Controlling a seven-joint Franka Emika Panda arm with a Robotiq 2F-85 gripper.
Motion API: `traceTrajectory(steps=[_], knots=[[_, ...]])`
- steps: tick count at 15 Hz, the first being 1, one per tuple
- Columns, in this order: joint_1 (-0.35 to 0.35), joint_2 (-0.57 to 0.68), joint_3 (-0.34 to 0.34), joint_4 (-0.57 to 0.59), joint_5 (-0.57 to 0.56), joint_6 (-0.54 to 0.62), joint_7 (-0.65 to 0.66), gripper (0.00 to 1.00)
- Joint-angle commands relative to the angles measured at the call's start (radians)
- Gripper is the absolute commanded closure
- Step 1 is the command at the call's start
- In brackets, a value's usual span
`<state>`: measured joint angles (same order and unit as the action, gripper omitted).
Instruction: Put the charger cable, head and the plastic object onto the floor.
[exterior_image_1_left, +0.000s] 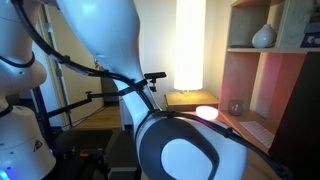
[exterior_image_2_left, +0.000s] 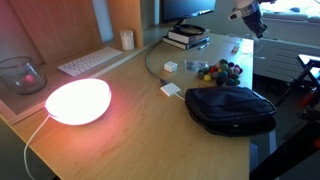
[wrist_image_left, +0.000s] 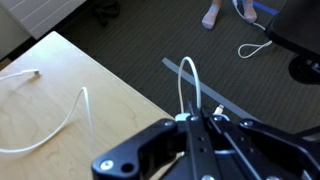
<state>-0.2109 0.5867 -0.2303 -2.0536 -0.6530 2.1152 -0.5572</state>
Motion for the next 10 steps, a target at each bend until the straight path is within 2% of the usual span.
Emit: traceTrajectory(steps=[1, 10], knots=[[-0.008, 0.033, -0.002, 0.026, -0.036, -0.115, 0.05, 0.98], [-0.026, 0.093, 0.004, 0.061, -0.174, -0.327, 0.103, 0.98]])
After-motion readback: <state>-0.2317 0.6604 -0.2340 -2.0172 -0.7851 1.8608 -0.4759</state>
